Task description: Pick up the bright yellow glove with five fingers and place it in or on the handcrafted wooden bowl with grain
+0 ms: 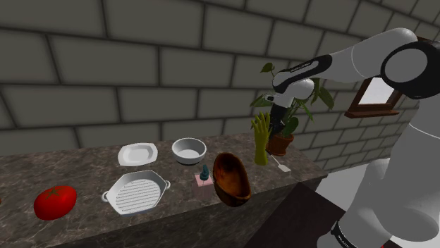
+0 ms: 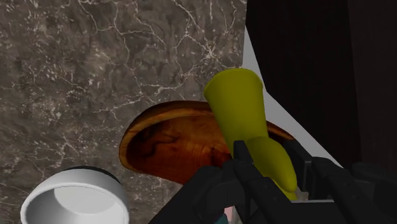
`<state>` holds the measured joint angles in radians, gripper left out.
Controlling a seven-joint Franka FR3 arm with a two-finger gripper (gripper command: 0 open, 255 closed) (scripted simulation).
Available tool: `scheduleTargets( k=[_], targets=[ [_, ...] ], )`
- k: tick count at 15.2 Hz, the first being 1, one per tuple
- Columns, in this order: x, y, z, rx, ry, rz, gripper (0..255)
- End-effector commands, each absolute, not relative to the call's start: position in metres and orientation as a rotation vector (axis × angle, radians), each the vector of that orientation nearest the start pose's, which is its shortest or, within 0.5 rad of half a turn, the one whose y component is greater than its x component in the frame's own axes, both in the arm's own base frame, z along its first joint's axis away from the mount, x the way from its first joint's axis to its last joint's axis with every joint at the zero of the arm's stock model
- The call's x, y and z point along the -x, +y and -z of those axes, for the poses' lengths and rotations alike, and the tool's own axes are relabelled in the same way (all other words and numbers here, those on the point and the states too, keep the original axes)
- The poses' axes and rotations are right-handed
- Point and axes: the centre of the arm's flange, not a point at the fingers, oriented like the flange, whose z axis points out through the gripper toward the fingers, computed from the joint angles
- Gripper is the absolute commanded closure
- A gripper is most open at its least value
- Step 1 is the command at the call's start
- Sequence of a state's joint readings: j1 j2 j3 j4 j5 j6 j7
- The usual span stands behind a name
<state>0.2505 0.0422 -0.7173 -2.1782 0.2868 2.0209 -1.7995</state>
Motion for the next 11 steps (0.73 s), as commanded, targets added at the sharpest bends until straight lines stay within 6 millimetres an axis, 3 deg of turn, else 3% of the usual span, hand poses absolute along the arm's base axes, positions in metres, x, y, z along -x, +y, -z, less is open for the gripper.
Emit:
scheduleTargets(
  k=[1, 7, 11],
  targets=[
    [-0.470, -0.218, -0.374, 2.390, -1.601, 0.172, 255],
    [-0.470, -0.218, -0.405, 2.390, -1.601, 0.172, 255],
    [-0.491, -0.170, -0.408, 2.390, -1.601, 0.172, 255]
  ],
)
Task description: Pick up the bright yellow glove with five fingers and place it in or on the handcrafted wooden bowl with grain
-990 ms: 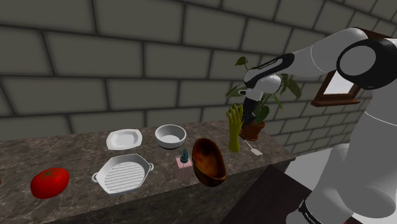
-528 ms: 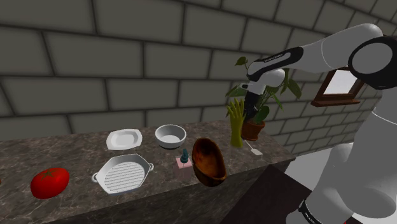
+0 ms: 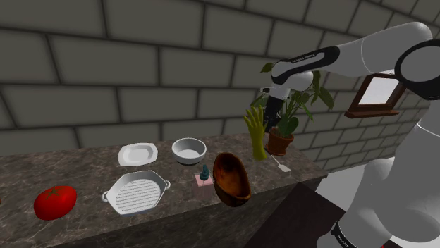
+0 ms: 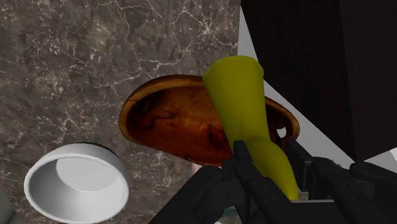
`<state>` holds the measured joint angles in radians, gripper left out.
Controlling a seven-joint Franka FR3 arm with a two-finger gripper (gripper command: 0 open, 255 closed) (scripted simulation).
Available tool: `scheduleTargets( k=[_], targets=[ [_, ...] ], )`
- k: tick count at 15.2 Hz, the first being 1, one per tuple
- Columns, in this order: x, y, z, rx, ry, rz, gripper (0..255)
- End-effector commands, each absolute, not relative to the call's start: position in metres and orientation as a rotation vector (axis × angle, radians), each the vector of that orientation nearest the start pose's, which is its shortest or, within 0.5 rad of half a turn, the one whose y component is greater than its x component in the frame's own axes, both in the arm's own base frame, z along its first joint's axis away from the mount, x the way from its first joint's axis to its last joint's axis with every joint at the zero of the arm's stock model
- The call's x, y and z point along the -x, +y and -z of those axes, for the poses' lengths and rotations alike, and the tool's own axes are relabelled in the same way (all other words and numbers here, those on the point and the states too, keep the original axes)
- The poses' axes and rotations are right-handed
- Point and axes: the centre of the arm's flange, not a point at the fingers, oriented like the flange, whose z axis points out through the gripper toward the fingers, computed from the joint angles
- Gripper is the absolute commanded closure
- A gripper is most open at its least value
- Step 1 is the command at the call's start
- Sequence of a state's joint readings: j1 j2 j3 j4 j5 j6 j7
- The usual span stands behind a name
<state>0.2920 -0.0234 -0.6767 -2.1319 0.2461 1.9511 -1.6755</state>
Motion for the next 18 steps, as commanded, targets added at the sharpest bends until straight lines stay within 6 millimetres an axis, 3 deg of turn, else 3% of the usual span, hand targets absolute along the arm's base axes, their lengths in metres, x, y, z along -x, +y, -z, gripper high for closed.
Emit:
scheduleTargets(
  k=[1, 7, 8, 18],
  targets=[
    [-0.496, -0.158, -0.408, 2.390, -1.601, 0.172, 255],
    [-0.528, -0.085, -0.413, 2.390, -1.601, 0.172, 255],
    [-0.530, -0.080, -0.413, 2.390, -1.601, 0.172, 255],
    [-0.530, -0.080, -0.360, 2.390, -1.601, 0.172, 255]
  ],
)
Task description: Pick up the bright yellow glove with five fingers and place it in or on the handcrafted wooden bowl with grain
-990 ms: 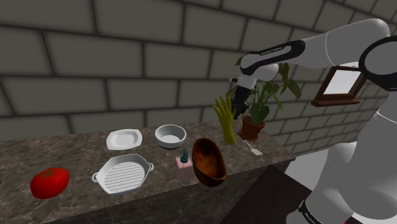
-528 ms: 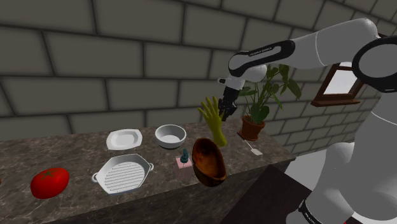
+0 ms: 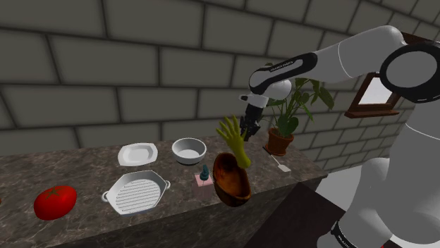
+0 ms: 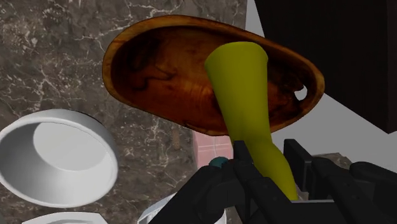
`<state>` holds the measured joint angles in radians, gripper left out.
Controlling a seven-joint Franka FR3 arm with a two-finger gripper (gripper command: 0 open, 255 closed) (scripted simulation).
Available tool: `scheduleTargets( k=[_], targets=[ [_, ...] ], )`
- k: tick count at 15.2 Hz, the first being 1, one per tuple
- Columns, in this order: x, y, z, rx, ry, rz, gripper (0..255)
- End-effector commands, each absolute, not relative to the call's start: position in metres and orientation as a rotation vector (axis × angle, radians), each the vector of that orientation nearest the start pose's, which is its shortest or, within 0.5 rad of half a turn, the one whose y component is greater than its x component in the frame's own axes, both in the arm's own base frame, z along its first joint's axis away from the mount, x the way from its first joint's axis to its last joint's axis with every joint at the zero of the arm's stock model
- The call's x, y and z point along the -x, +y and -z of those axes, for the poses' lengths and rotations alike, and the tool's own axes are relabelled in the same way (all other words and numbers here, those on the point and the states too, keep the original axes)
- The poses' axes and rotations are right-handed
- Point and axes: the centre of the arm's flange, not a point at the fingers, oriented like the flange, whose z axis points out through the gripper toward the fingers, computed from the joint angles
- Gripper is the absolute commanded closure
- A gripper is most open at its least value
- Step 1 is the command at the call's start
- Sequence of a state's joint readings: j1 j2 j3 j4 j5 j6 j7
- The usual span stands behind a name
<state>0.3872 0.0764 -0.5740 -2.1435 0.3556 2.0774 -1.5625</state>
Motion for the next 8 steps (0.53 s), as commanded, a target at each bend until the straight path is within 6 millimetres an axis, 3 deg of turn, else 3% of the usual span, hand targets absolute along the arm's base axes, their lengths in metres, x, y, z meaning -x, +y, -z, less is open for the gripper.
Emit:
scheduleTargets(
  k=[1, 5, 8],
  targets=[
    [-0.530, -0.080, -0.355, 2.390, -1.601, 0.172, 255],
    [-0.530, -0.080, -0.335, 2.390, -1.601, 0.172, 255],
    [-0.530, -0.080, -0.335, 2.390, -1.601, 0.172, 255]
  ],
)
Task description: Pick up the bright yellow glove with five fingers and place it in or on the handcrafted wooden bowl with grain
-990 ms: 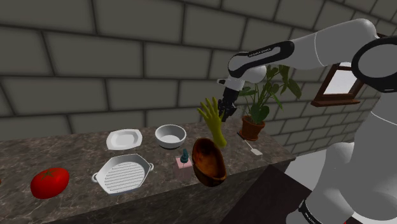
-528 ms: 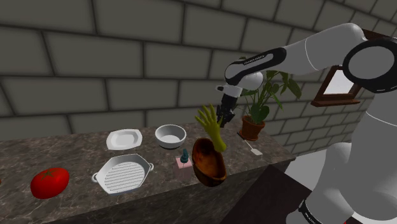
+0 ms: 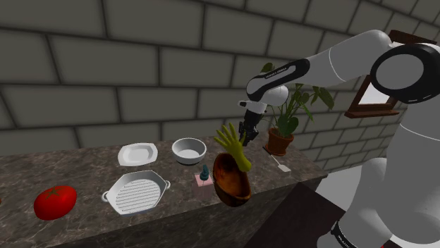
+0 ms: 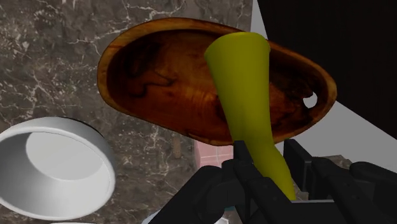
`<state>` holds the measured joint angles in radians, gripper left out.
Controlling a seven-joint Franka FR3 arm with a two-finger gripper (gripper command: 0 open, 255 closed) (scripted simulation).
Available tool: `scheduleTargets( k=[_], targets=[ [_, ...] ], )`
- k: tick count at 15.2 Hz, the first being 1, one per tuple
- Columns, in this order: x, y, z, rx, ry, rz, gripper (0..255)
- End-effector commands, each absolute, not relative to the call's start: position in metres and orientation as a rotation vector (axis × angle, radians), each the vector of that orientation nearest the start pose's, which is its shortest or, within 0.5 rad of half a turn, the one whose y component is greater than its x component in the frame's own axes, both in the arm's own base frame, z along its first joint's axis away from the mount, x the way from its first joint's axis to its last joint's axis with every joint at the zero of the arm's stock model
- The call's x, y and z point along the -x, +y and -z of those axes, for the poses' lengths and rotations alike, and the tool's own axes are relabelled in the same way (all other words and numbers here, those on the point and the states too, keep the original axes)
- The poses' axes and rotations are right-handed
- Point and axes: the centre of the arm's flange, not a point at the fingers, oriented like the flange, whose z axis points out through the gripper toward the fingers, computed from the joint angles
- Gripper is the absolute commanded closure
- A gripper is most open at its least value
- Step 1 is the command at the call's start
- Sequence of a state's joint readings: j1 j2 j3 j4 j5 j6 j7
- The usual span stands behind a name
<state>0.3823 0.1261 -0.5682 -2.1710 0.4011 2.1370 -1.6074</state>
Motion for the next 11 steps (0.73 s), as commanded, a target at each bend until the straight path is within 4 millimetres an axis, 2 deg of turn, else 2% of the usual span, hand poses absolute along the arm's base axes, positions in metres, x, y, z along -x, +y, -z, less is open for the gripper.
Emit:
scheduleTargets(
  k=[1, 4, 5, 10, 11],
  targets=[
    [-0.530, -0.080, -0.335, 2.390, -1.601, 0.172, 255],
    [-0.530, -0.080, -0.335, 2.390, -1.601, 0.172, 255],
    [-0.530, -0.080, -0.335, 2.390, -1.601, 0.172, 0],
    [-0.530, -0.080, -0.335, 2.390, -1.601, 0.172, 0],
    [-0.531, -0.084, -0.348, 2.390, -1.601, 0.172, 0]
  ],
)
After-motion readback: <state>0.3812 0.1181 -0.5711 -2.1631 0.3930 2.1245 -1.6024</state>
